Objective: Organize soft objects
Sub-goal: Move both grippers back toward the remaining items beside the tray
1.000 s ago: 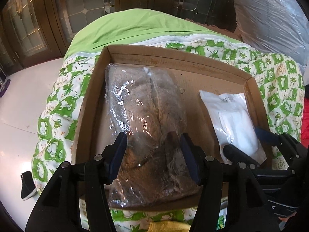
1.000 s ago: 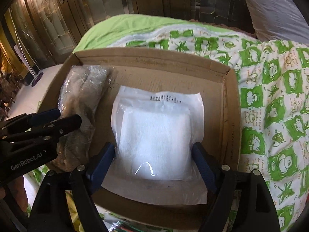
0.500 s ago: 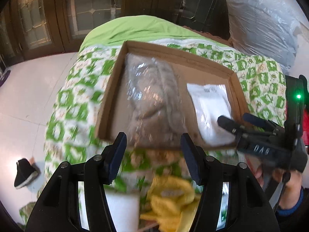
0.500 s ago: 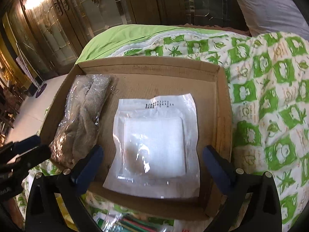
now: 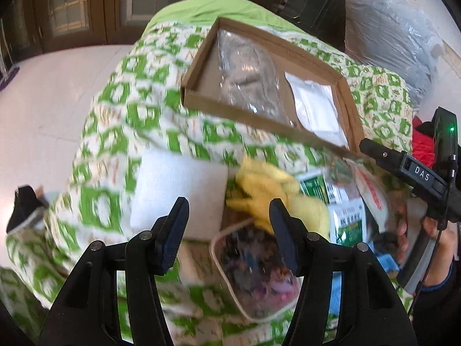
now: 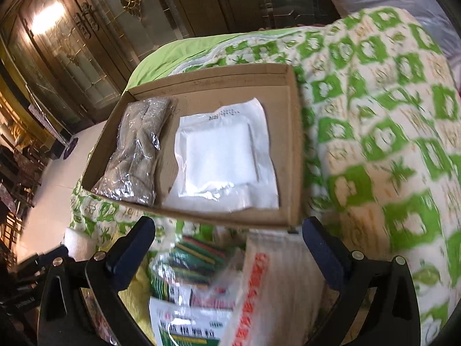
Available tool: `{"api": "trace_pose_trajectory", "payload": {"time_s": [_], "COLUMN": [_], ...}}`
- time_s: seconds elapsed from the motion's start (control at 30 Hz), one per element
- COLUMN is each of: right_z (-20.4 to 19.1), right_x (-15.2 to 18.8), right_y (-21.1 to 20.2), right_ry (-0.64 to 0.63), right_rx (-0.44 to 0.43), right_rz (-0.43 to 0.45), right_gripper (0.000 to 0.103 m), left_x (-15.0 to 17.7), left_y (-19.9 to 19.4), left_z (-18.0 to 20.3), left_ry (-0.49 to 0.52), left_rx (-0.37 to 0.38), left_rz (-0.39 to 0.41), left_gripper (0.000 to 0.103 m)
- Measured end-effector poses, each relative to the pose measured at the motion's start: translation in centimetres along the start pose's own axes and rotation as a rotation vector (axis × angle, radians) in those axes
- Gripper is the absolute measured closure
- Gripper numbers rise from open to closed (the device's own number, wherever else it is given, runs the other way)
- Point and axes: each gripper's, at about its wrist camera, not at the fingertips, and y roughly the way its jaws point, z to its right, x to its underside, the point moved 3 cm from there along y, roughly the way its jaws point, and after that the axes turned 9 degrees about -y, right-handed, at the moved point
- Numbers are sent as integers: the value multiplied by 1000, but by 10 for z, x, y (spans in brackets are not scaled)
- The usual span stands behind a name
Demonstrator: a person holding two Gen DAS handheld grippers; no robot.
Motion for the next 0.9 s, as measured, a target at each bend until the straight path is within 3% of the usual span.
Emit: {"api": "trace_pose_trajectory", "payload": {"time_s": [0.3,0.63,0.9], "right_z": [-3,-27,-45], "right_x": [30,63,93], "right_y": [-22,-49,-61], "right_ry": [-2,-76,-110], "right_rx": [3,-3,-38], "right_rz": [-17,-53,-148], "right_gripper": [1,1,1], "left_x": [31,52,50], "left_y": [2,12,5], "left_z": [21,40,28], "left_ry": [51,140,79], "left_rx": [20,-50,-72], "left_rz": [-62,-82,-55], "left_gripper": [45,44,44]}}
